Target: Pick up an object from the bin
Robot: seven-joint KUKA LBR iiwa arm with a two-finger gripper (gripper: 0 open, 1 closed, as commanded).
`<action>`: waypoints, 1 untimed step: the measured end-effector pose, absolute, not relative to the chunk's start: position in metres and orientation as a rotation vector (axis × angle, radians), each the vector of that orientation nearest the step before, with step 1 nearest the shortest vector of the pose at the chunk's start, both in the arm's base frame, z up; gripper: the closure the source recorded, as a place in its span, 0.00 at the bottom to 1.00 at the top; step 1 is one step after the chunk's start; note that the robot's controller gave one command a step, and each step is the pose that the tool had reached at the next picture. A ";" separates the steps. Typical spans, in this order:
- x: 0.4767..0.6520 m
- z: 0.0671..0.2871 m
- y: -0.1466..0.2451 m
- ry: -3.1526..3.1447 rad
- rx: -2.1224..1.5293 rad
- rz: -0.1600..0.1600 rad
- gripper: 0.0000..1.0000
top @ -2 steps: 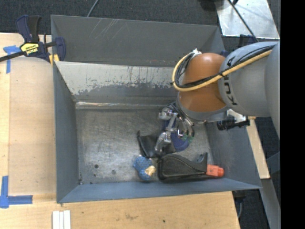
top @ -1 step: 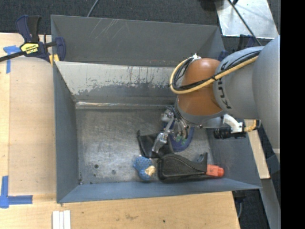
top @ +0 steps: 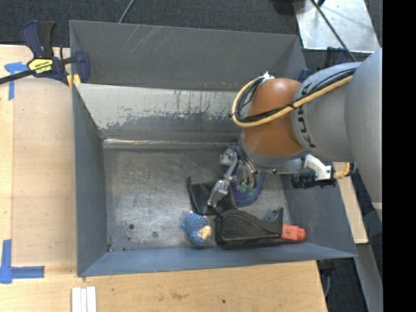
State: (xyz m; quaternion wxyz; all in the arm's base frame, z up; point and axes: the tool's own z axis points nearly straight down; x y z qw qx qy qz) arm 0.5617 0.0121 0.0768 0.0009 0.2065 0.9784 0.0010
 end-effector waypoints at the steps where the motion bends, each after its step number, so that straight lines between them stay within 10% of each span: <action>1: 0.566 0.081 0.011 3.055 0.647 0.005 1.00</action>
Offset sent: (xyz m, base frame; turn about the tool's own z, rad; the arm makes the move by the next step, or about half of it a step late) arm 0.0000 0.0000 0.0000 0.0000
